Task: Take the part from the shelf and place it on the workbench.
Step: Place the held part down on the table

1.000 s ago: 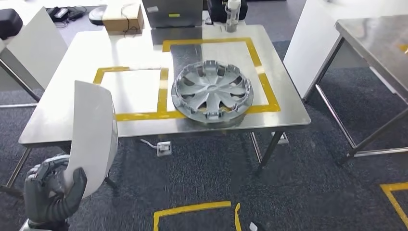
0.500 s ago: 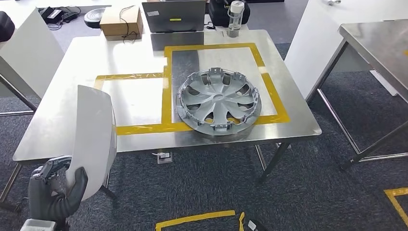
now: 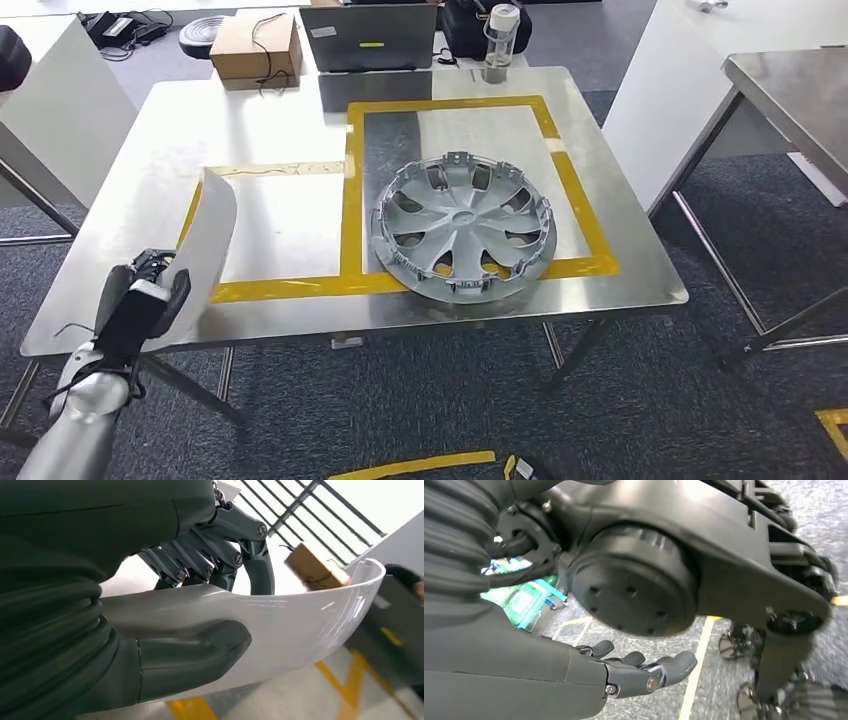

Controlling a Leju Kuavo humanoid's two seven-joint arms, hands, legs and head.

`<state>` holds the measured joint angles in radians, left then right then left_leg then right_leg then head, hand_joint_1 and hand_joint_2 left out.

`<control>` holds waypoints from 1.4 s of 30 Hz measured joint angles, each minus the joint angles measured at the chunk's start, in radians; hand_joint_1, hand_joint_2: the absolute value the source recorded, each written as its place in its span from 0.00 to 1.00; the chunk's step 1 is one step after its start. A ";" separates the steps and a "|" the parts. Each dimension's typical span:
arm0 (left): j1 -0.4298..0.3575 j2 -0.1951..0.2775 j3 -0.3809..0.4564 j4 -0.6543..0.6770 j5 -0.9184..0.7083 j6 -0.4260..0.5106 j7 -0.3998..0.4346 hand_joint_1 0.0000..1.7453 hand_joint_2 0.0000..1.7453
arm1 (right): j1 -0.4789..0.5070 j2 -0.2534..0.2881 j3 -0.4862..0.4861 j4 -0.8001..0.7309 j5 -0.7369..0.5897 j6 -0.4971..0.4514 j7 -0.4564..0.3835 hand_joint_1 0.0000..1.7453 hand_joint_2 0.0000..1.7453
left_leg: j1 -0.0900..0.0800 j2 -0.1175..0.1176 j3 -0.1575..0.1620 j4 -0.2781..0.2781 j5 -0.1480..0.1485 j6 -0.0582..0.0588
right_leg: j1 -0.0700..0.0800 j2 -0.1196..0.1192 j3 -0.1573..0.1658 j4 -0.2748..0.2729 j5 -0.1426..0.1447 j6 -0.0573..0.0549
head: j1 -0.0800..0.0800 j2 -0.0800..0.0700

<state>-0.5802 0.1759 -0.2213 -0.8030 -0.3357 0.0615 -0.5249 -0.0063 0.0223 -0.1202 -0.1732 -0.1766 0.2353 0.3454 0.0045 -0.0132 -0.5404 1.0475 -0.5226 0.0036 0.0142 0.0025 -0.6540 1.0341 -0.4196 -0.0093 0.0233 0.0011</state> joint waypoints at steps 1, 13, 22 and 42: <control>-0.062 0.004 -0.004 0.079 -0.031 0.013 0.027 1.00 1.00 | -0.001 -0.004 0.000 0.000 -0.001 0.000 0.001 0.00 1.00 | 0.001 0.002 0.002 -0.004 0.001 0.001 | 0.000 0.003 0.003 -0.004 0.002 0.000 | -0.002 0.000; -0.415 -0.084 -0.201 0.473 -0.337 0.102 0.219 1.00 1.00 | -0.010 -0.012 0.009 0.000 0.027 0.000 0.001 0.00 1.00 | -0.002 0.007 0.029 -0.039 -0.006 -0.009 | -0.002 0.005 0.014 -0.006 -0.006 -0.011 | -0.003 0.000; -0.409 -0.174 -0.278 0.513 -0.385 0.139 0.160 0.50 1.00 | -0.009 -0.012 0.032 0.000 0.051 0.008 0.001 0.00 0.50 | -0.005 0.008 0.033 -0.039 -0.006 -0.010 | -0.007 0.005 0.018 -0.006 -0.005 -0.010 | -0.003 0.000; -0.378 -0.201 -0.307 0.546 -0.399 0.137 0.204 0.00 0.00 | -0.008 -0.012 0.055 0.000 0.065 0.008 0.001 0.00 0.00 | -0.008 0.008 0.034 -0.039 -0.007 -0.009 | -0.010 0.005 0.020 -0.006 -0.006 -0.009 | -0.003 0.000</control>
<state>-0.9585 -0.0248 -0.5280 -0.2567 -0.7345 0.1983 -0.3206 -0.0144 0.0099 -0.0654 -0.1732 -0.1120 0.2438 0.3468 -0.0031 -0.0051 -0.5065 1.0089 -0.5291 -0.0050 0.0042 0.0078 -0.6343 1.0280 -0.4253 -0.0181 0.0200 0.0011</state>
